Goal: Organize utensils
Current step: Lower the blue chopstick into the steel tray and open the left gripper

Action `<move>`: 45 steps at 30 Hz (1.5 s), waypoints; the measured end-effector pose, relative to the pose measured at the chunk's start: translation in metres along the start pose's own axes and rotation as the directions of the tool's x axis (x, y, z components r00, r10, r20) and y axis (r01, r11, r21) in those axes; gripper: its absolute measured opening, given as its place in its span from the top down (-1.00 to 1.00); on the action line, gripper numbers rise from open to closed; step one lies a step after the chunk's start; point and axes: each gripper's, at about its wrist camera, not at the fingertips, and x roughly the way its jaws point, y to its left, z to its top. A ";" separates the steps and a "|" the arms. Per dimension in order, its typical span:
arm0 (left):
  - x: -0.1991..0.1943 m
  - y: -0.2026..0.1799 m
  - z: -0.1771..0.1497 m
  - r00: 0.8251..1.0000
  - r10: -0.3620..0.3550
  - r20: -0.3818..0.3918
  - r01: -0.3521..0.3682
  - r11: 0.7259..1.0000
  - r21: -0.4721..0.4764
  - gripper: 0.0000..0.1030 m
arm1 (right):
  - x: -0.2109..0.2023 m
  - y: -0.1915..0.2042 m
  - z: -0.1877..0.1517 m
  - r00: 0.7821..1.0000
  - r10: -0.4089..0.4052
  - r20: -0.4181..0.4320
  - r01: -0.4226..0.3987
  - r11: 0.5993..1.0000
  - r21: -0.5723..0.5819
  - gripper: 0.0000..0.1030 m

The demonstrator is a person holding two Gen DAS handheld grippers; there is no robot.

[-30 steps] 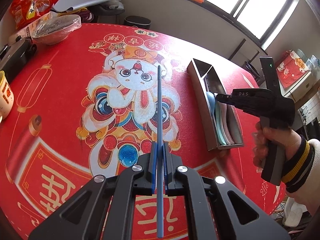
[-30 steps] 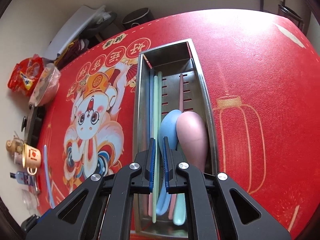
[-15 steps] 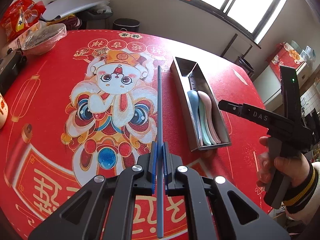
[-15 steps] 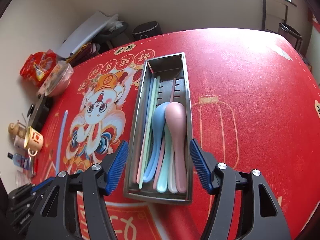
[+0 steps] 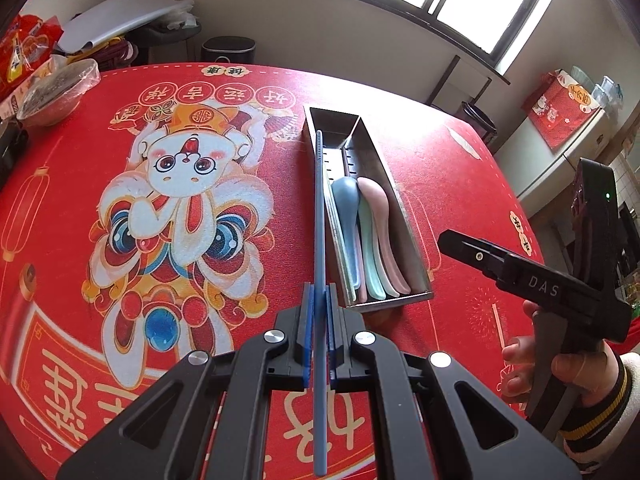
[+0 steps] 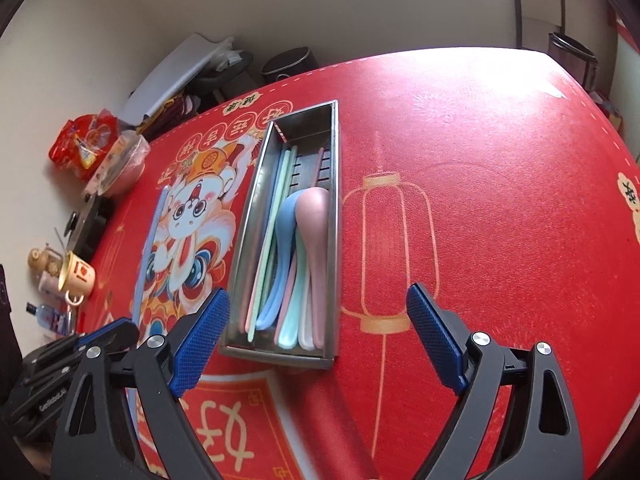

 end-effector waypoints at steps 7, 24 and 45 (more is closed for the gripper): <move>0.007 -0.005 0.010 1.000 -0.021 -0.001 0.021 1.000 -0.019 0.89 | -0.005 -0.016 -0.011 1.000 -0.024 -0.001 0.024 1.000 0.012 -0.69; 0.057 -0.025 0.065 0.998 -0.054 -0.029 0.053 0.998 -0.039 0.89 | -0.019 -0.054 -0.016 0.998 -0.060 0.024 0.058 0.996 0.069 -0.69; 0.137 -0.033 0.098 0.993 0.047 -0.109 -0.051 0.998 -0.030 0.89 | -0.032 -0.107 -0.017 0.992 -0.122 0.036 0.113 0.976 0.186 -0.70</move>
